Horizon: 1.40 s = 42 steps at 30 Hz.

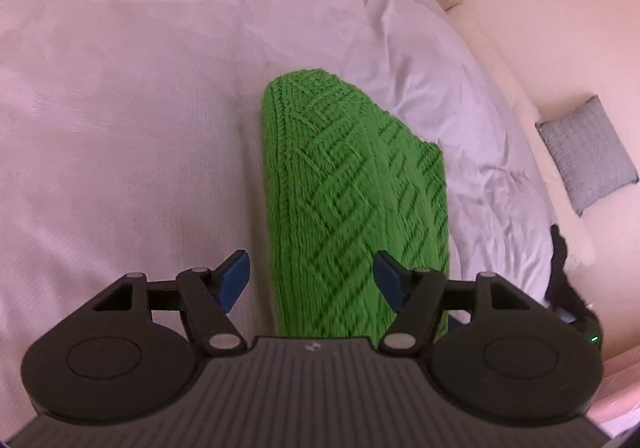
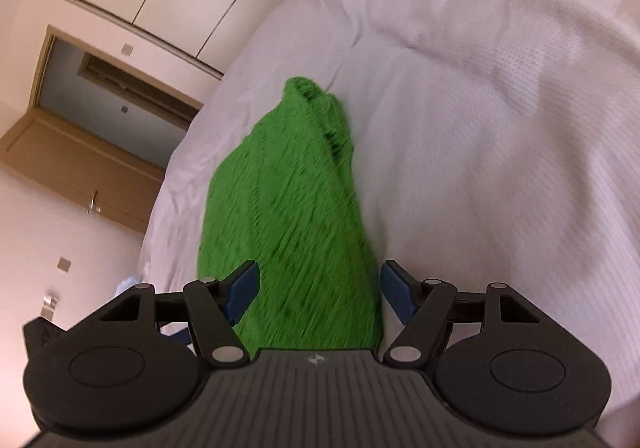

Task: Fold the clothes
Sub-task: 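Move both open grippers down to the end of the folded vest, then grasp the folded vest end with both grippers and lift it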

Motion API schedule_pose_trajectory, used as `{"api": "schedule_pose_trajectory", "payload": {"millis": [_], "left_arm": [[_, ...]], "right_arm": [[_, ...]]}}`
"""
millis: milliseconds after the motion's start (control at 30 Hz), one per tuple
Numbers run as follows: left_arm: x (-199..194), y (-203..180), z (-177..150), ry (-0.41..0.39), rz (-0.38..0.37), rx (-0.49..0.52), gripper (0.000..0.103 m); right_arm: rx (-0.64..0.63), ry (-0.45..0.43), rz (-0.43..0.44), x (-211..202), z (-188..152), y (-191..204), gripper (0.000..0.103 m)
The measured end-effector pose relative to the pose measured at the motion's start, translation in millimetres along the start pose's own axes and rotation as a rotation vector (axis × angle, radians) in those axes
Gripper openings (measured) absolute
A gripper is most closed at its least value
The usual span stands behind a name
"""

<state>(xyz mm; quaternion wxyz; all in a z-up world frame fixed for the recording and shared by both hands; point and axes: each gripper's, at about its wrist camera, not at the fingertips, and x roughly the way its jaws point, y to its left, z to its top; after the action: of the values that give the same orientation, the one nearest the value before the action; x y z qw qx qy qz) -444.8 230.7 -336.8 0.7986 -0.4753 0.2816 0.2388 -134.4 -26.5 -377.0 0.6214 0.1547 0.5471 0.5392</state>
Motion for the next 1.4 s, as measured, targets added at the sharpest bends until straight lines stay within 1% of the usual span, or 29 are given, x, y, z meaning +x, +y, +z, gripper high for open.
{"api": "schedule_pose_trajectory", "payload": {"millis": [100, 167, 267, 333, 400, 467, 567, 633, 767, 867, 1000, 1133, 1400], "left_arm": [[17, 8, 11, 0.012, -0.02, -0.022, 0.064], [28, 13, 19, 0.019, -0.058, -0.037, 0.064], [41, 16, 32, 0.022, -0.092, -0.049, 0.064], [47, 15, 39, 0.02, -0.094, -0.046, 0.064], [53, 12, 43, 0.02, -0.089, -0.031, 0.065], [59, 10, 46, 0.026, -0.083, -0.024, 0.068], [67, 7, 49, 0.033, -0.064, -0.002, 0.068], [71, 5, 48, 0.033, -0.054, 0.015, 0.068], [74, 10, 46, 0.03, -0.068, 0.021, 0.068], [75, 13, 45, 0.027, -0.081, 0.023, 0.068], [74, 16, 44, 0.022, -0.099, 0.022, 0.068], [74, 17, 43, 0.022, -0.1, 0.019, 0.068], [73, 14, 42, 0.02, -0.091, 0.011, 0.068]], "right_arm": [[0.049, 0.024, 0.03, 15, 7, -11, 0.071], [0.054, 0.03, 0.039, 21, 10, -15, 0.071], [0.06, 0.039, 0.089, 28, 15, -17, 0.07], [0.061, 0.049, 0.113, 34, 19, -17, 0.069], [0.046, 0.066, 0.108, 44, 22, -14, 0.068], [0.05, 0.084, 0.104, 53, 25, -13, 0.066], [0.08, 0.104, 0.118, 63, 26, -17, 0.059], [0.076, 0.11, 0.11, 66, 26, -16, 0.055], [0.073, 0.11, 0.095, 67, 25, -14, 0.053], [0.058, 0.111, 0.064, 68, 24, -9, 0.053], [-0.006, 0.104, 0.001, 69, 20, 6, 0.053], [-0.073, 0.091, -0.047, 68, 14, 18, 0.053], [-0.084, 0.094, -0.045, 66, 13, 19, 0.053]]}}
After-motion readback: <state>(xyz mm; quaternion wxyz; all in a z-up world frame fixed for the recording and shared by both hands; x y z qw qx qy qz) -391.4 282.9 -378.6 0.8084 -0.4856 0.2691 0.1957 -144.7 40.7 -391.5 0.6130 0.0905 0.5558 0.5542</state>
